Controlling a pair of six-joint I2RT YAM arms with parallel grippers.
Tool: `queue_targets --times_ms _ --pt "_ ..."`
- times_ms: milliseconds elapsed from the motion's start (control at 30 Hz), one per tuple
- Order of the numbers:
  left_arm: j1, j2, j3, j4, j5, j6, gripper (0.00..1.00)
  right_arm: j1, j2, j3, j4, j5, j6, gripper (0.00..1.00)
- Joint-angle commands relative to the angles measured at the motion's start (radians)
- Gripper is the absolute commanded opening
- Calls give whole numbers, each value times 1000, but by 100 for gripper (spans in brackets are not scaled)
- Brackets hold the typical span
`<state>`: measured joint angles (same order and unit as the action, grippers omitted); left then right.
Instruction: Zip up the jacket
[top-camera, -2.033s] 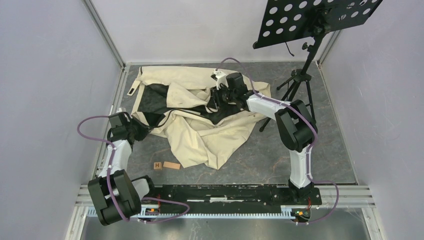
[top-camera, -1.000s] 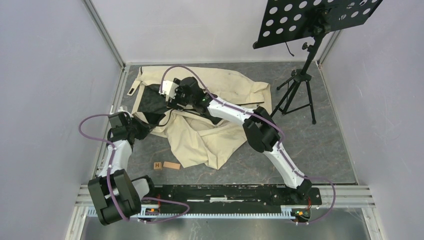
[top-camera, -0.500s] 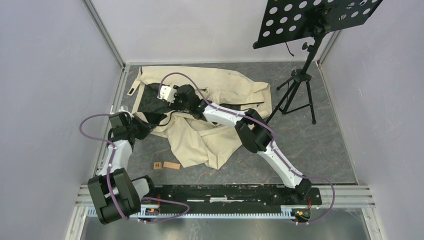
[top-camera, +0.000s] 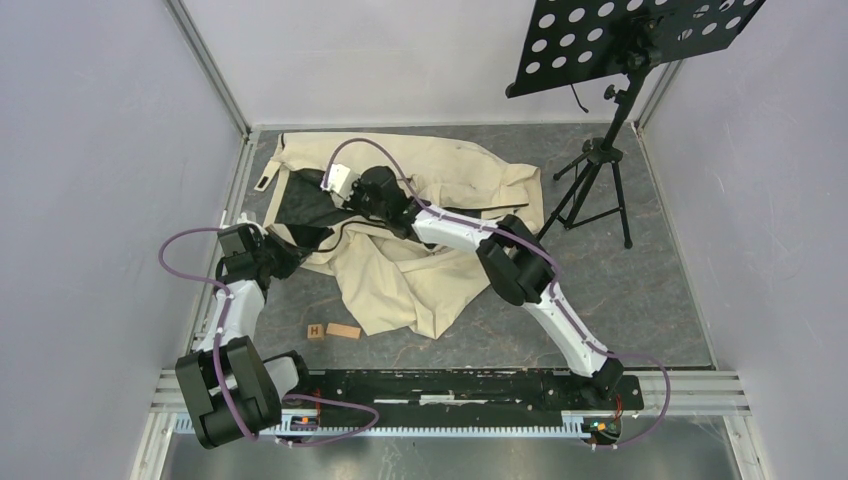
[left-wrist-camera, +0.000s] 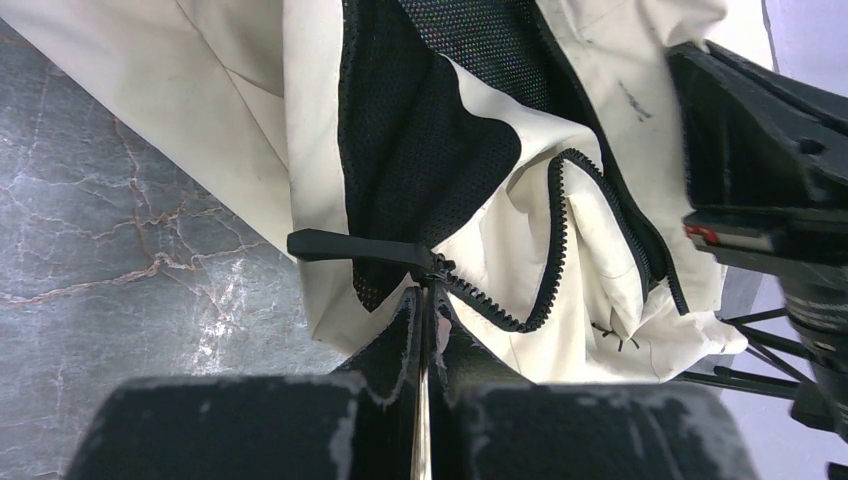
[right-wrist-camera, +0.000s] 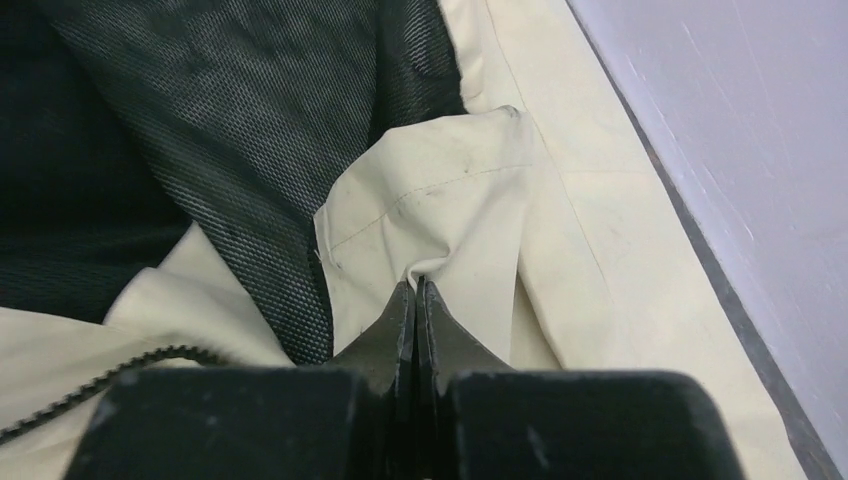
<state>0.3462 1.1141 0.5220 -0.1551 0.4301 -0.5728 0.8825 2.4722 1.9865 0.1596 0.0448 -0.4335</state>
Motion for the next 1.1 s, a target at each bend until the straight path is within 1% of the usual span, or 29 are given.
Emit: queue_targets --times_ms 0,100,167,267,333,400,433,533,733,833,933,1000,1067 --pt "-3 -25 -7 34 18 11 2 -30 -146 -32 65 -130 144 0" --pt "-2 -26 -7 34 18 14 2 -70 -208 -78 47 -244 290 0" --pt "-3 -27 -6 31 18 16 2 -109 -242 -107 26 -352 399 0" --pt "-2 -29 -6 31 17 19 2 -156 -271 -168 31 -579 557 0" --pt "-3 -31 -3 31 19 21 2 -184 -264 -210 65 -765 649 0" --pt "-2 -32 -1 32 27 25 2 -196 -257 -260 128 -884 738 0" --pt "-3 -32 0 31 31 27 2 -198 -256 -282 146 -906 756 0" --pt "-3 -38 6 25 39 33 2 -191 -253 -333 146 -914 724 0" --pt "-18 -36 9 14 82 47 2 -191 -195 -336 166 -914 738 1" --pt "-26 -35 6 10 81 52 2 -189 -167 -306 97 -869 664 7" --pt "-31 -30 8 11 80 55 2 -188 -169 -284 0 -801 555 12" --pt "-34 -24 9 10 78 56 2 -181 -188 -276 -70 -741 467 24" --pt "-36 -18 11 9 76 57 2 -173 -218 -280 -124 -664 381 33"
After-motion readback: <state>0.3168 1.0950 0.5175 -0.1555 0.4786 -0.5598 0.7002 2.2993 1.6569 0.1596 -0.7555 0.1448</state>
